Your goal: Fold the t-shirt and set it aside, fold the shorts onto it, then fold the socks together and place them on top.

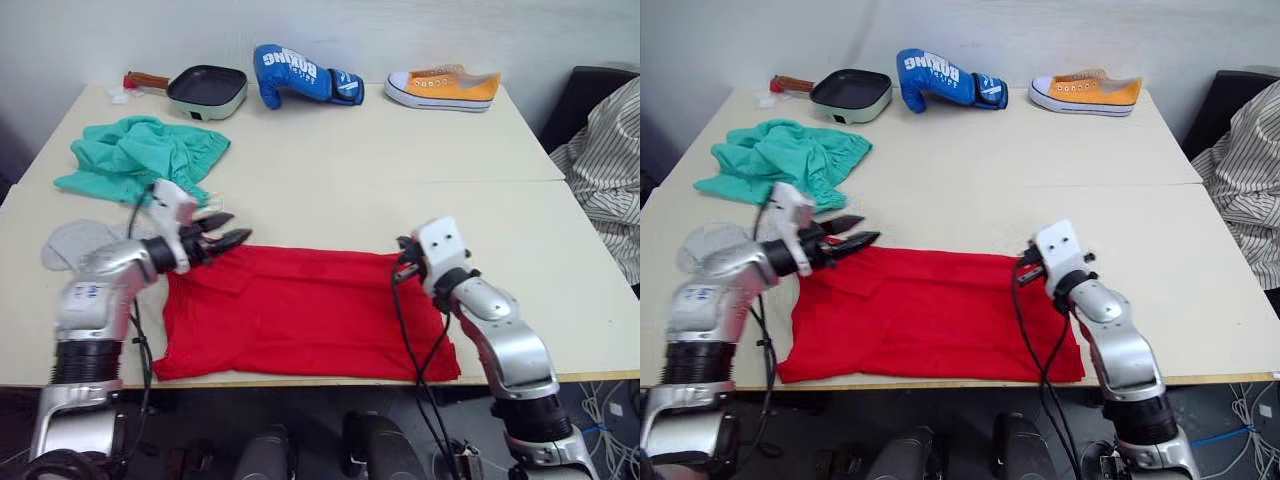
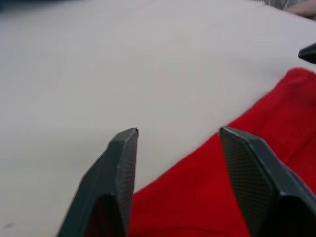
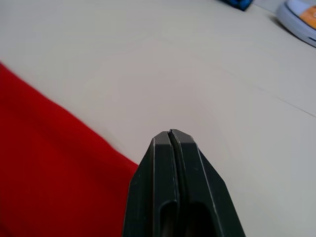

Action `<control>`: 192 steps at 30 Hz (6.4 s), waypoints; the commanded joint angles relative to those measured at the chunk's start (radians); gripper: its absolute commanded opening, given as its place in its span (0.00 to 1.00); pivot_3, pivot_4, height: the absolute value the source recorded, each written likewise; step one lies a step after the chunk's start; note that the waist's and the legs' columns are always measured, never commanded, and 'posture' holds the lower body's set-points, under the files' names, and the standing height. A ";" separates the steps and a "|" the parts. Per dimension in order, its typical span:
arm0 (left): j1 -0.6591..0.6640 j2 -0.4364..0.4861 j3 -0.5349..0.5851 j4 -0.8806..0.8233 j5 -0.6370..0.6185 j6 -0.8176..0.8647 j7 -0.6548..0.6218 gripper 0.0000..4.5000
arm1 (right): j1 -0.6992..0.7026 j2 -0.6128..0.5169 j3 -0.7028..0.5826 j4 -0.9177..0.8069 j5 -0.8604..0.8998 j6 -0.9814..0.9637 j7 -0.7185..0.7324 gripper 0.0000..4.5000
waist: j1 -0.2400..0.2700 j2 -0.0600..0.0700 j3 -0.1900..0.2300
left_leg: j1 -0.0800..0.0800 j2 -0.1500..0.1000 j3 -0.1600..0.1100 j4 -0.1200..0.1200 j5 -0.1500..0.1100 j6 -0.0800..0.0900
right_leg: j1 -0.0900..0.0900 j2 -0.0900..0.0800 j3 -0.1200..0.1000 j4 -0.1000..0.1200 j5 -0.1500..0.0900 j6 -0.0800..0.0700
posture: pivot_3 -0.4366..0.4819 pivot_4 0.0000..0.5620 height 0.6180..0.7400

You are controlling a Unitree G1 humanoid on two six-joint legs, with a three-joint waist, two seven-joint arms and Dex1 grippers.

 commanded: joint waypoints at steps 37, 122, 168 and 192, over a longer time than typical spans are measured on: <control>-0.136 0.237 -0.122 -0.229 -0.179 0.055 -0.638 1.00 | -0.438 -0.329 0.075 0.540 0.141 0.002 0.711 0.99 | 0.003 0.003 0.003 | -0.002 0.000 -0.001 -0.004 0.001 0.002 | 0.000 -0.001 -0.001 -0.006 0.000 0.000 | 0.48 0.27 1.00; -0.322 0.055 -0.136 0.146 0.088 -0.243 -0.440 1.00 | -0.881 -0.147 0.072 1.481 -0.260 -0.724 0.570 0.37 | -0.019 0.005 0.005 | -0.002 0.000 -0.003 0.006 0.002 -0.001 | 0.002 -0.001 -0.003 0.002 0.000 0.000 | 0.48 0.27 1.00; -0.716 -0.069 -0.237 1.138 0.572 -0.699 -0.236 0.06 | 0.245 0.402 -0.537 -0.410 0.157 0.742 -0.076 0.72 | 0.003 -0.019 -0.010 | -0.015 -0.004 -0.001 0.009 0.002 0.003 | -0.014 -0.003 -0.001 0.010 0.001 0.002 | 0.48 0.27 1.00; -0.616 0.019 -0.166 1.108 0.536 -0.631 -0.299 0.00 | 0.016 0.030 -0.467 -0.037 0.239 0.557 0.008 0.01 | -0.016 -0.018 -0.009 | -0.014 -0.004 -0.001 0.008 0.002 0.003 | -0.014 -0.004 0.000 0.010 0.001 0.002 | 0.48 0.27 1.00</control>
